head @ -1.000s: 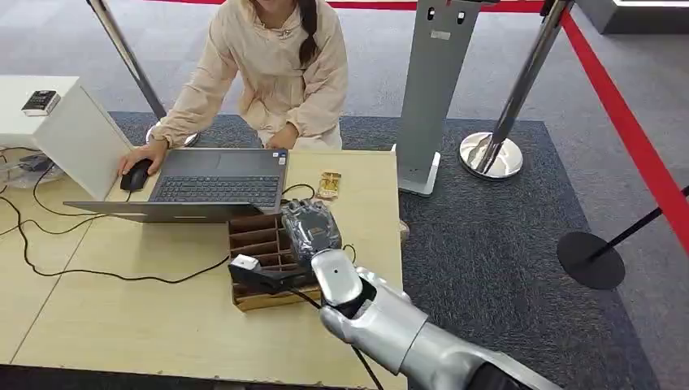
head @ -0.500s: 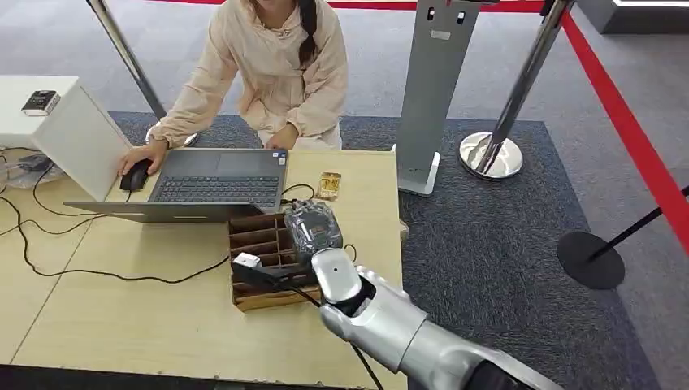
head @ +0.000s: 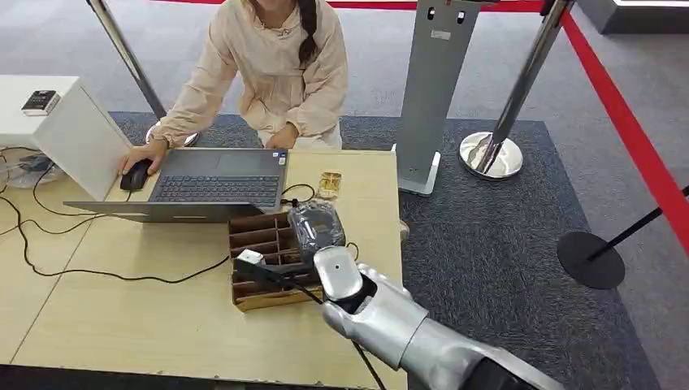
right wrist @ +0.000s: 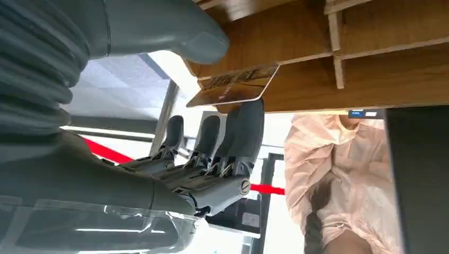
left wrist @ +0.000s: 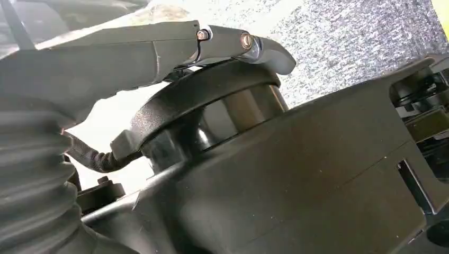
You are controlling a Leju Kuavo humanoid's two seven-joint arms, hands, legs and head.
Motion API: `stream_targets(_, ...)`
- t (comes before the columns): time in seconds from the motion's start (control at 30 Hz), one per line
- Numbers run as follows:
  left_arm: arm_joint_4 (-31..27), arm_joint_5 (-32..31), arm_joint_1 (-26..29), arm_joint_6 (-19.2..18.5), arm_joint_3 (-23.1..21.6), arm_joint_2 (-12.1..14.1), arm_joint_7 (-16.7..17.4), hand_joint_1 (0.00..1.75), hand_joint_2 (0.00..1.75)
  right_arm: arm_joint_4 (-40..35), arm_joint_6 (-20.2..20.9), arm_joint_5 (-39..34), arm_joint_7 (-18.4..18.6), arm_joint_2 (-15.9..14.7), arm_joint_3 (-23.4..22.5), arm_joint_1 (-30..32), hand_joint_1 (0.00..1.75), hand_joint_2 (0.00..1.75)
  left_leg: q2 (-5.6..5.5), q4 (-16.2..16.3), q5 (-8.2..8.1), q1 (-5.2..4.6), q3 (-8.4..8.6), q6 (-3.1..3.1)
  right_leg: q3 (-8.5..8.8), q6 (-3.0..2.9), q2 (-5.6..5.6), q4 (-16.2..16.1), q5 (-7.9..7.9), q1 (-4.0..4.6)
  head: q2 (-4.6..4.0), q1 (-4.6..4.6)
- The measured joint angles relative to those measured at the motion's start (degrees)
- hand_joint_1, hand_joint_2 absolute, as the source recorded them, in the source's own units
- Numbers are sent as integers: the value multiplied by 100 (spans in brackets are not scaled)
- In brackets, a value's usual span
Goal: Pass the card to the sensor for recognition and then transmit it.
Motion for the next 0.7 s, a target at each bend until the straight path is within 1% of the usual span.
stream_targets(0.37,0,0,-3,-2,2,2,0,0,175,31,22,-15,15,-7,0,-13,86,175,0,1,0,0,0,0,-1,0,0,0,0,0,0,0)
stream_targets(0.53,0,0,-3,-2,2,2,0,0,175,31,20,-15,15,-7,0,-13,82,175,0,0,0,0,1,0,0,0,0,1,0,0,0,0)
stream_targets(0.67,0,0,-3,-2,2,2,-4,0,175,46,7,-20,13,-2,0,-12,86,175,0,0,0,0,0,0,-1,0,0,1,0,0,0,0)
stream_targets(0.7,0,0,-2,-2,2,0,-7,0,175,55,-9,-24,9,-2,0,-13,84,175,0,1,0,0,0,0,0,0,0,1,0,0,0,0)
